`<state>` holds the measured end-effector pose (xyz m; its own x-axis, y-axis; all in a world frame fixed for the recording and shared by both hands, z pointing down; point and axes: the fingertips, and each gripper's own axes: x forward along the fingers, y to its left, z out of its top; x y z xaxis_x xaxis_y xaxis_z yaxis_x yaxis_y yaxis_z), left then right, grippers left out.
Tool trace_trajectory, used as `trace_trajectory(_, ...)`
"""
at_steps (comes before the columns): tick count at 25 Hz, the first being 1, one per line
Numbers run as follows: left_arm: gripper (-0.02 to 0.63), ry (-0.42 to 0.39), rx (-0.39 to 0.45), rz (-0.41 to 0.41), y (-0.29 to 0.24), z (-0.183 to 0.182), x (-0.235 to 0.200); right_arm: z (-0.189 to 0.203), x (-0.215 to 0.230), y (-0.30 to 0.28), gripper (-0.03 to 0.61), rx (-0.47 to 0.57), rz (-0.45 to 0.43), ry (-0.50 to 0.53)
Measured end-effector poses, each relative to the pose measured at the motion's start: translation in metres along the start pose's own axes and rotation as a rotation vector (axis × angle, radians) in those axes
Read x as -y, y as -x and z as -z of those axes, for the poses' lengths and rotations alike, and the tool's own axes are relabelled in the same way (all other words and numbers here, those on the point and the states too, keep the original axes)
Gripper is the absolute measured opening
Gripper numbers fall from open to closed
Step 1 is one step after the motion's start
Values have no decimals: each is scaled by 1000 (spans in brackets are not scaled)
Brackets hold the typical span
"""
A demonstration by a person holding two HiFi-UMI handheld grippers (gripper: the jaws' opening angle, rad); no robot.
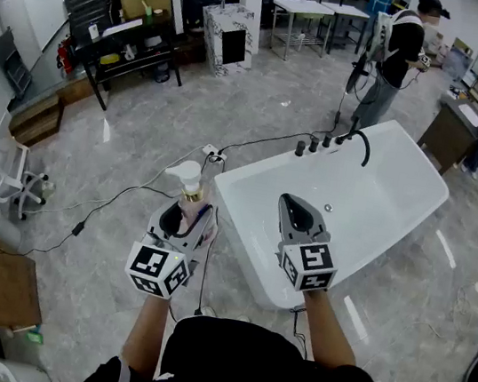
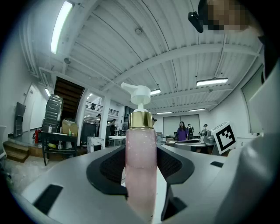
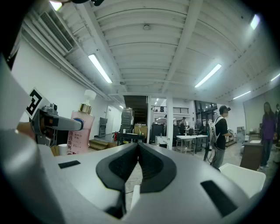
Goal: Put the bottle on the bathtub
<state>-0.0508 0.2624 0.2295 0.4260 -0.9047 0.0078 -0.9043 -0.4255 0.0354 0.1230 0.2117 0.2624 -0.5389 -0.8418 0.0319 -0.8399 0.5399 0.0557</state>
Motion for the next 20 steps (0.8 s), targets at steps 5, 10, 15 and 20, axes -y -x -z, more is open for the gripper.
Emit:
trace_trajectory(5,229,3,2,-3,-1,-3,3,-1,0,3,25,1,-17,3)
trace_trajectory(10,229,12,9,-6,4,-1,13,8,4,16,25,-9,-14,-14)
trace_trajectory(15,229,17,4,-16,3,2,19,12,10,18,25,-18,-21,-26)
trace_trajectory(20,229,17,6,-24,3,6,13,14,5,11,25,-9,-33,-18)
